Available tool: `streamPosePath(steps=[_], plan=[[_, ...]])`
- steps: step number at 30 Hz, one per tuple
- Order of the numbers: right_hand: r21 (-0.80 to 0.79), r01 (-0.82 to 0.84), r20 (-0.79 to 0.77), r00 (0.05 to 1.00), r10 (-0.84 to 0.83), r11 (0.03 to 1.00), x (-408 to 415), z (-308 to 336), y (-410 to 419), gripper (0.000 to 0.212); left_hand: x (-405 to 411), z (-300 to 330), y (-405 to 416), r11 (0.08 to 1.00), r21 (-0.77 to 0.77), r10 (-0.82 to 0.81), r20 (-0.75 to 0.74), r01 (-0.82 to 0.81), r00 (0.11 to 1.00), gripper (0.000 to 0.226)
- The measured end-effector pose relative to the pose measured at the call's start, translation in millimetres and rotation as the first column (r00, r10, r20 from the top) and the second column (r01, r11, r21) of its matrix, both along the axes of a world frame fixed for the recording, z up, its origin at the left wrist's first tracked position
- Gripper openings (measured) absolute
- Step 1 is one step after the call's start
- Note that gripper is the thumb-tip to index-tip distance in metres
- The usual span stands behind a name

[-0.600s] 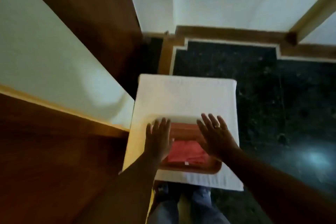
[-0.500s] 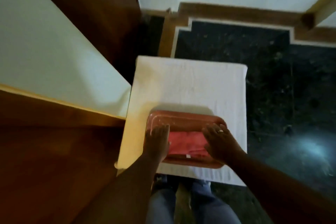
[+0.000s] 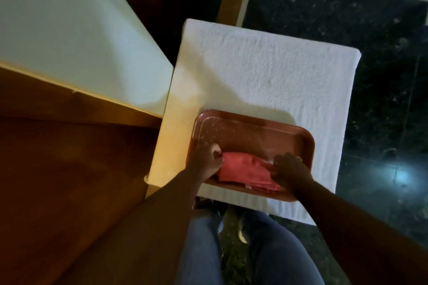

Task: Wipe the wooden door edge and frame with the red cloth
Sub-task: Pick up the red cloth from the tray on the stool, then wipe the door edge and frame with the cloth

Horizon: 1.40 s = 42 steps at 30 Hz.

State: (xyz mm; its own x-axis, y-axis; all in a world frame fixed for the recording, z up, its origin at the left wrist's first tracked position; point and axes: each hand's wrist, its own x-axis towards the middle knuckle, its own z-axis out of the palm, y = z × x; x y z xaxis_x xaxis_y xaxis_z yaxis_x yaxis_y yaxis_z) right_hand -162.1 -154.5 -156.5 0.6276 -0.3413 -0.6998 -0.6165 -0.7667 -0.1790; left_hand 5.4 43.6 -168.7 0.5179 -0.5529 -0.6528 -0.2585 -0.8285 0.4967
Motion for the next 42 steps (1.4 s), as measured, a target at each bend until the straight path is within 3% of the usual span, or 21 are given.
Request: streamPosePath(steps=[3, 5, 7, 10, 12, 15, 18, 21, 23, 25, 29, 33, 35, 37, 39, 42], plan=[[0.219, 0.237, 0.002, 0.97, -0.243, 0.947, -2.7, 44.3, -0.6, 0.03, 2.5, 42.6, 3.5, 0.975, -0.107, 0.168, -0.227, -0.196, 0.959, 0.014], [0.338, 0.404, 0.014, 0.901, -0.434, 0.85, -0.5, 92.3, -0.6, 0.014, 7.8, 86.2, 1.1, 0.909, -0.179, 0.316, -0.289, -0.376, 0.904, 0.006], [0.382, 0.448, 0.12, 0.843, -0.524, 0.808, 6.7, 145.3, -4.6, 0.015, 17.8, 136.0, -2.3, 0.817, -0.271, 0.429, -0.304, -0.509, 0.85, 0.011], [0.386, 0.388, 0.335, 0.786, -0.519, 0.837, 27.7, 228.6, -15.0, 0.016, 36.0, 222.6, -6.2, 0.699, -0.409, 0.499, -0.307, -0.586, 0.81, 0.009], [0.487, 0.374, 0.421, 0.691, -0.587, 0.789, 45.9, 274.5, -23.2, 0.021, 48.4, 274.5, -5.8, 0.615, -0.492, 0.557, -0.284, -0.617, 0.781, 0.011], [0.679, 0.333, 0.454, 0.511, -0.73, 0.655, 79.3, 340.0, -24.1, 0.031, 61.5, 351.6, 7.8, 0.5, -0.603, 0.6, -0.277, -0.622, 0.751, 0.046], [0.792, 0.162, 0.449, 0.498, -0.742, 0.588, 112.9, 389.5, -10.8, 0.051, 61.2, 413.3, 34.0, 0.407, -0.679, 0.64, -0.265, -0.611, 0.721, 0.075], [0.772, 0.002, 0.544, 0.514, -0.663, 0.635, 147.4, 429.6, 18.7, 0.052, 55.3, 462.5, 72.2, 0.309, -0.749, 0.7, -0.239, -0.586, 0.673, 0.055], [0.736, -0.089, 0.629, 0.456, -0.63, 0.671, 175.5, 457.1, 46.0, 0.036, 51.8, 498.8, 104.5, 0.211, -0.795, 0.783, -0.21, -0.568, 0.585, 0.038], [0.683, -0.181, 0.714, 0.368, -0.596, 0.707, 206.5, 488.9, 76.4, 0.019, 51.2, 539.4, 136.2, 0.165, -0.849, 0.849, -0.136, -0.502, 0.51, 0.039], [0.518, -0.278, 0.855, 0.179, -0.486, 0.809, 248.8, 556.6, 138.4, 0.03, 56.5, 603.4, 183.1, 0.186, -0.913, 0.893, 0.002, -0.364, 0.45, 0.022], [0.427, -0.222, 0.904, 0.073, -0.422, 0.877, 270.0, 593.5, 195.1, 0.023, 61.2, 641.7, 209.1, 0.264, -0.933, 0.916, 0.162, -0.246, 0.368, 0.056], [0.482, -0.204, 0.873, 0.033, -0.487, 0.852, 273.6, 604.8, 222.6, 0.019, 65.2, 654.0, 218.6, 0.306, -0.931, 0.909, 0.223, -0.199, 0.352, 0.07], [0.573, -0.221, 0.813, 0.026, -0.582, 0.789, 274.4, 611.9, 249.2, 0.029, 68.8, 663.7, 228.1, 0.357, -0.919, 0.896, 0.288, -0.166, 0.337, 0.062], [0.58, -0.236, 0.799, -0.022, -0.601, 0.78, 275.1, 610.6, 273.1, 0.051, 72.8, 674.9, 238.9, 0.443, -0.887, 0.867, 0.385, -0.135, 0.317, 0.046], [0.504, -0.18, 0.847, -0.084, -0.524, 0.844, 273.6, 606.8, 298.2, 0.079, 72.7, 703.4, 247.8, 0.693, -0.716, 0.711, 0.658, -0.085, 0.249, 0.032]])
